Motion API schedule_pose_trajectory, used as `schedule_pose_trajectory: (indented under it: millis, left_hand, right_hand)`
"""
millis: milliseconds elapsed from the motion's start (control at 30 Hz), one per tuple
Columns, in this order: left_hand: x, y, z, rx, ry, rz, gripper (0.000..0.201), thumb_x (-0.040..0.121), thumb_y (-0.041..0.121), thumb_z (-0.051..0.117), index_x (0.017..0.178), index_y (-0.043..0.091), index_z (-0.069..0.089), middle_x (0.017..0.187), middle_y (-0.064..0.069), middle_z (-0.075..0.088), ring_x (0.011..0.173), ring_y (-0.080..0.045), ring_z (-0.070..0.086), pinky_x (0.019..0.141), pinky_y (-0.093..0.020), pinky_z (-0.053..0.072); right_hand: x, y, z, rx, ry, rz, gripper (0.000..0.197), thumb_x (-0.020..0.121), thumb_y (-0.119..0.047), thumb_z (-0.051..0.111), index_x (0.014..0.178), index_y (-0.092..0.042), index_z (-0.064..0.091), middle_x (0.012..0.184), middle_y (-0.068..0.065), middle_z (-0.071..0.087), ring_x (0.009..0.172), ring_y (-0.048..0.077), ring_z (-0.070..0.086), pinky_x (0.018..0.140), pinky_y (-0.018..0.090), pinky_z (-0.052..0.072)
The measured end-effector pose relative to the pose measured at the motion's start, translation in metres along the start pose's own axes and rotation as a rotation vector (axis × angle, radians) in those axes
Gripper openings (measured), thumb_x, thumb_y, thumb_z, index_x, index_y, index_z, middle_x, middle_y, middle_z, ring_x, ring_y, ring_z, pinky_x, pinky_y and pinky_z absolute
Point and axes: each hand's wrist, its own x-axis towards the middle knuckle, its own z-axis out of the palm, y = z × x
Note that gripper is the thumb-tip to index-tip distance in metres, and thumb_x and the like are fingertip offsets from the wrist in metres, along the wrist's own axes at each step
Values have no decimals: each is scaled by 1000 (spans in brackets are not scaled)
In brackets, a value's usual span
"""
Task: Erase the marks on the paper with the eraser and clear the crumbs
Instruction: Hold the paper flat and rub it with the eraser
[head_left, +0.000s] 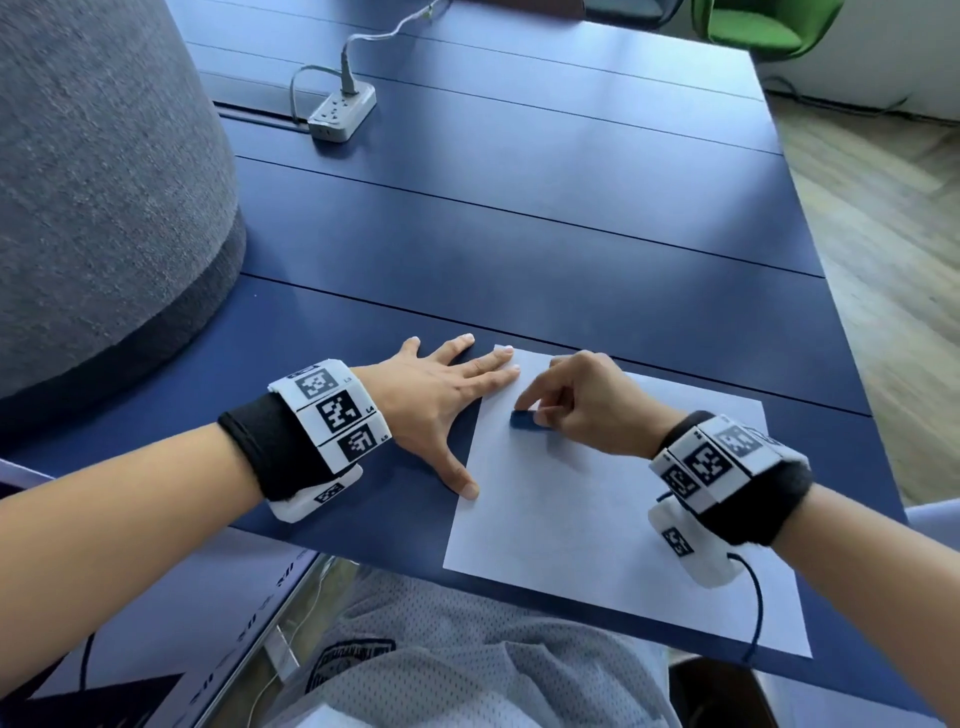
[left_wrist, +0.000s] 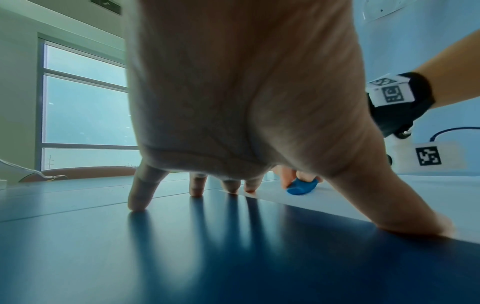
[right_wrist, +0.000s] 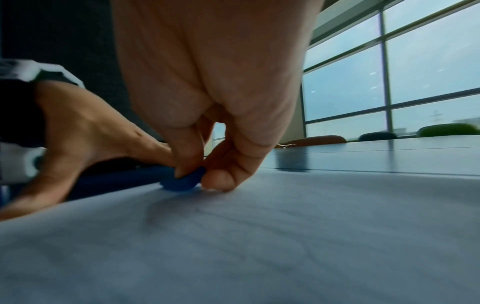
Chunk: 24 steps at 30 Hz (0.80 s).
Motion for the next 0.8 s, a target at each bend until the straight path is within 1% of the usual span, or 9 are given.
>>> schedule_pose_trajectory:
  millis: [67, 200, 300, 367, 433, 500, 533, 667, 800]
  left_hand:
    - [0, 0, 1, -18, 2, 4, 137, 53, 87, 65, 151, 41, -20, 154, 26, -29, 147, -17, -24, 114, -66, 1]
    - [0, -1, 2, -11, 9, 7, 137, 53, 87, 65, 151, 40, -20, 154, 26, -29, 147, -17, -24, 114, -66, 1]
    - [0, -1, 0, -11, 5, 1, 137, 53, 87, 65, 151, 40, -20, 154, 26, -29, 146, -17, -24, 115, -65, 0]
    - [0, 0, 0, -15, 3, 5, 137, 53, 88, 65, 151, 41, -19, 154, 26, -29, 146, -16, -24, 114, -65, 0]
    - [-1, 1, -1, -18, 3, 5, 137, 53, 87, 65, 151, 41, -19, 154, 26, -29, 147, -17, -24, 114, -66, 1]
    - [-1, 2, -1, -15, 6, 6, 137, 54, 86, 66, 151, 40, -19, 155, 26, -28, 147, -17, -23, 114, -66, 1]
    - [-2, 1, -1, -16, 6, 2, 137, 54, 86, 66, 151, 40, -19, 155, 26, -28, 147, -17, -23, 114, -67, 1]
    - [-2, 1, -2, -22, 1, -5, 137, 54, 86, 66, 151, 40, -19, 155, 25, -27, 147, -17, -23, 114, -67, 2]
    - [-3, 1, 0, -30, 5, -1, 136, 55, 84, 67, 151, 40, -19, 155, 25, -28, 147, -17, -24, 113, -67, -1]
  right_hand:
    - [-7, -1, 3, 29, 12, 8, 22, 80, -1, 68, 93, -16, 78, 67, -10, 49, 60, -5, 51, 58, 6, 36]
    - [-24, -12, 8, 9, -231, -68, 25, 78, 0, 68, 92, -19, 78, 70, -4, 56, 63, 0, 51, 60, 10, 39]
    - [-13, -8, 4, 9, -41, 16, 23, 80, 0, 66, 93, -16, 77, 65, -10, 52, 61, -8, 52, 58, 8, 36]
    - [-18, -9, 7, 44, -17, 42, 22, 81, -1, 67, 93, -16, 77, 67, -10, 52, 61, -7, 52, 58, 6, 37]
    - [-33, -14, 13, 52, -176, -13, 24, 79, -1, 68, 92, -18, 78, 72, -4, 59, 63, 0, 53, 60, 7, 38]
    - [-44, -22, 15, 45, -337, -51, 25, 77, -1, 68, 91, -19, 79, 75, 0, 66, 65, -1, 54, 60, 7, 39]
    - [-41, -21, 14, 36, -339, -51, 25, 77, -1, 69, 90, -19, 78, 75, -1, 66, 64, -2, 54, 60, 7, 39]
    - [-32, -12, 14, 36, -75, -1, 24, 79, -2, 68, 91, -21, 78, 67, -9, 53, 61, -2, 52, 58, 7, 37]
    - [-54, -25, 26, 69, -290, -120, 33, 77, 3, 66, 91, -24, 79, 73, -6, 52, 65, 6, 51, 61, 9, 38]
